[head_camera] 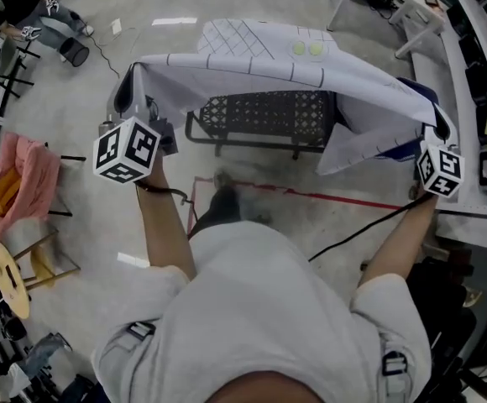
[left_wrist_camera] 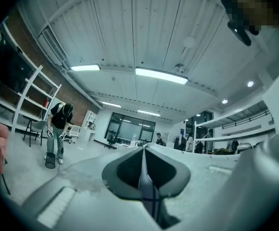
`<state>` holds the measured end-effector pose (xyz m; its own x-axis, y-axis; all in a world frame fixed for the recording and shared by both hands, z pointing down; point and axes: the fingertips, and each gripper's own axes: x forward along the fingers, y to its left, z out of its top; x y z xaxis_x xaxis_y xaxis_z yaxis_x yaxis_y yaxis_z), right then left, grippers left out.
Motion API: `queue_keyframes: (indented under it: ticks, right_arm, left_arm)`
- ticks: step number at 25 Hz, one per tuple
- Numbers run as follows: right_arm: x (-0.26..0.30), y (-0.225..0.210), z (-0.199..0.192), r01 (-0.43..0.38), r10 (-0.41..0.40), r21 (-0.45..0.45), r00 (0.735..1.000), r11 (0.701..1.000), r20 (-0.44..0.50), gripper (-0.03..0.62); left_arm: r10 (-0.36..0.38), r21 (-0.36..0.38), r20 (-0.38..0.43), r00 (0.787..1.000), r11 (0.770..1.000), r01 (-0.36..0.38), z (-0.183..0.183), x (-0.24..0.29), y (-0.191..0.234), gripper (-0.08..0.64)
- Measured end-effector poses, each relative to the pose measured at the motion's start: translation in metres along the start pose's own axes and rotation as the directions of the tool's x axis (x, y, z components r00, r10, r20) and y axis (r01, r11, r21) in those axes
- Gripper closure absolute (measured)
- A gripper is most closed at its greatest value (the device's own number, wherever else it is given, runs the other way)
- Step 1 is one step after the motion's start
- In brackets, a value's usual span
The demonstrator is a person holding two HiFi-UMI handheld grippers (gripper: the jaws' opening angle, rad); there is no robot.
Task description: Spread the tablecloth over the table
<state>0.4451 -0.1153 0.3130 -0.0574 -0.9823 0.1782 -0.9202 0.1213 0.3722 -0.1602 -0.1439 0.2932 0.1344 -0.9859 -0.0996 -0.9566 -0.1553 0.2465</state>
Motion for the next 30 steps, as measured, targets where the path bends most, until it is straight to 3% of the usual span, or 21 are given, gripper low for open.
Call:
queue_keyframes:
  ticks: [4,11,16,19,22,26,30]
  right_arm:
    - [-0.009,0.006,0.0,-0.033,0.033,-0.02,0.999,0.999,-0.002,0.584]
    - [-0.007,0.059,-0.014,-0.18,0.178,-0.107,0.984,0.978,-0.027,0.584]
    - [-0.007,0.118,-0.017,-0.293,0.294,-0.018,0.956,0.956,0.022,0.584]
    - [-0.012,0.148,-0.023,-0.358,0.359,-0.04,0.933,0.933,0.005,0.584]
    - [-0.024,0.149,-0.033,-0.356,0.353,-0.075,0.934,0.932,-0.044,0.584]
    - [-0.039,0.115,-0.047,-0.254,0.245,-0.07,0.963,0.965,-0.113,0.584]
    - [-0.053,0.096,-0.051,-0.156,0.155,0.007,0.98,0.988,-0.126,0.584]
  left_arm:
    - [0.032,-0.016,0.008,0.999,0.999,-0.032,0.002,-0.009,0.002,0.537]
    - [0.173,-0.037,0.052,0.984,0.985,-0.171,0.017,-0.044,0.035,0.537]
    - [0.294,-0.028,0.039,0.955,0.956,-0.294,0.023,-0.088,0.078,0.537]
    - [0.329,-0.032,0.021,0.944,0.944,-0.328,0.024,-0.105,0.096,0.537]
    - [0.297,-0.025,0.017,0.955,0.955,-0.296,0.021,-0.109,0.093,0.537]
    - [0.187,0.004,-0.005,0.982,0.982,-0.187,0.013,-0.086,0.066,0.537]
    - [0.109,-0.003,-0.072,0.991,0.994,-0.109,-0.007,-0.074,0.056,0.537]
